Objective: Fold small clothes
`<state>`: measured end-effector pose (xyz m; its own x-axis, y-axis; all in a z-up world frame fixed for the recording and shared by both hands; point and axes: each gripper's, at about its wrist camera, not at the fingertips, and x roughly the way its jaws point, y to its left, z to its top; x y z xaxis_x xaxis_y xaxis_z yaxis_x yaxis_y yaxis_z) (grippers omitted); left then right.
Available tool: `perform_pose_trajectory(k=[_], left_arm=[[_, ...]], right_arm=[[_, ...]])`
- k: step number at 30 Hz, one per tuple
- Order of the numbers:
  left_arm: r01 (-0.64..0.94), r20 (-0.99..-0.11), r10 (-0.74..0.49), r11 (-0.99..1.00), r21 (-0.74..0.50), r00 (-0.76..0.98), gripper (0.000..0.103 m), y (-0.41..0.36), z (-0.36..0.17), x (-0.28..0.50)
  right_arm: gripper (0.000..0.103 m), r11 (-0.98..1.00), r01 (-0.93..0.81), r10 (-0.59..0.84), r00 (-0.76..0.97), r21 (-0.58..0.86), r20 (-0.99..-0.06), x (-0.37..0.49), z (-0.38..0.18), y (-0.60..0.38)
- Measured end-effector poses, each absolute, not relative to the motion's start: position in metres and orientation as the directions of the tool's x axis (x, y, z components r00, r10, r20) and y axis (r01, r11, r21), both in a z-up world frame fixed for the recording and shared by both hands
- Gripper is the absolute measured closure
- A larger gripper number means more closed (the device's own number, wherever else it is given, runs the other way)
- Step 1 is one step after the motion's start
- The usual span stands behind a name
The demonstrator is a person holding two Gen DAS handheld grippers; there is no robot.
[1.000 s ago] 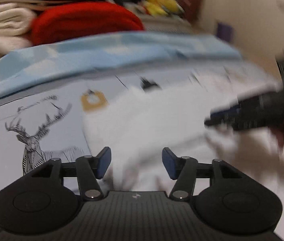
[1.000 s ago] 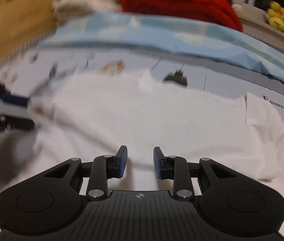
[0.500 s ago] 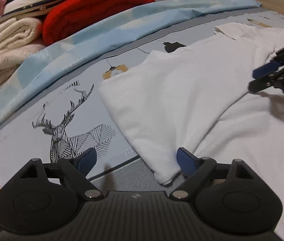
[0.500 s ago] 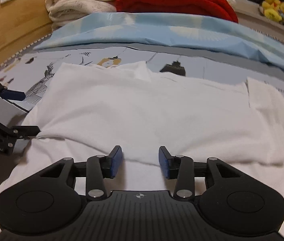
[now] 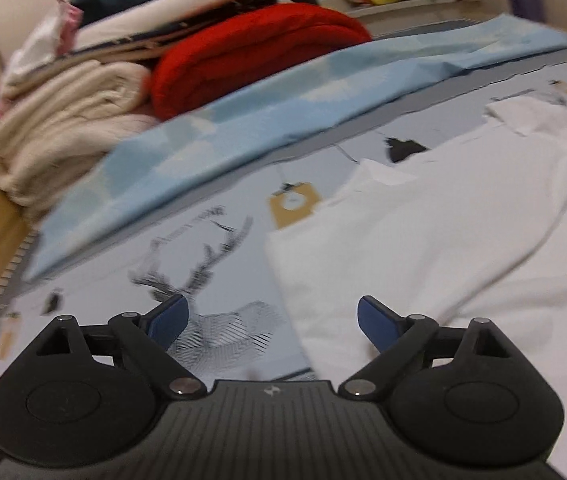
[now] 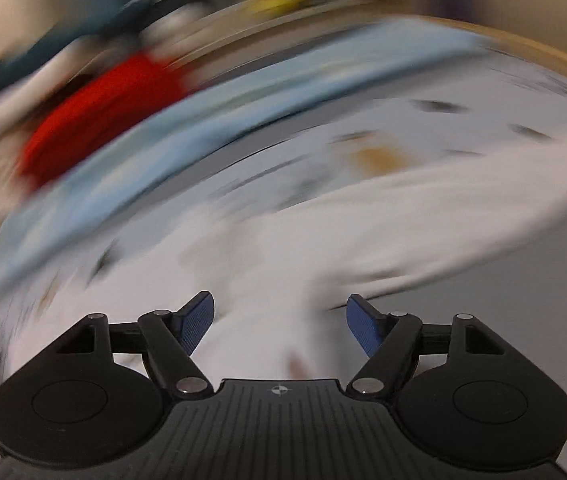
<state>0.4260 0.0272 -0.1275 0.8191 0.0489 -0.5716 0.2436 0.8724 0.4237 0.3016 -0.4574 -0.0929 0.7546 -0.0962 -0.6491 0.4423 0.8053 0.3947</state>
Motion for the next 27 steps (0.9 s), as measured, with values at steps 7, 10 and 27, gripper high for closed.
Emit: perform_pose_trajectory(k=[7, 10, 27], left_arm=[[0.099, -0.510, 0.169, 0.884, 0.457, 0.843, 0.008, 0.008, -0.101, 0.410], [0.021, -0.518, 0.201, 0.920, 0.391, 0.832, 0.000, 0.012, -0.093, 0.400], [-0.182, -0.658, 0.231, 0.973, 0.143, 0.717, 0.000, 0.059, -0.104, 0.438]], right_arm=[[0.028, 0.374, 0.728, -0.370, 0.685, 0.574, -0.628, 0.237, -0.126, -0.601], [0.028, 0.211, 0.734, -0.404, 0.667, 0.645, -0.627, 0.213, -0.149, -0.649], [0.098, 0.373, 0.798, -0.462, 0.602, 0.473, -0.652, 0.306, -0.178, -0.728]])
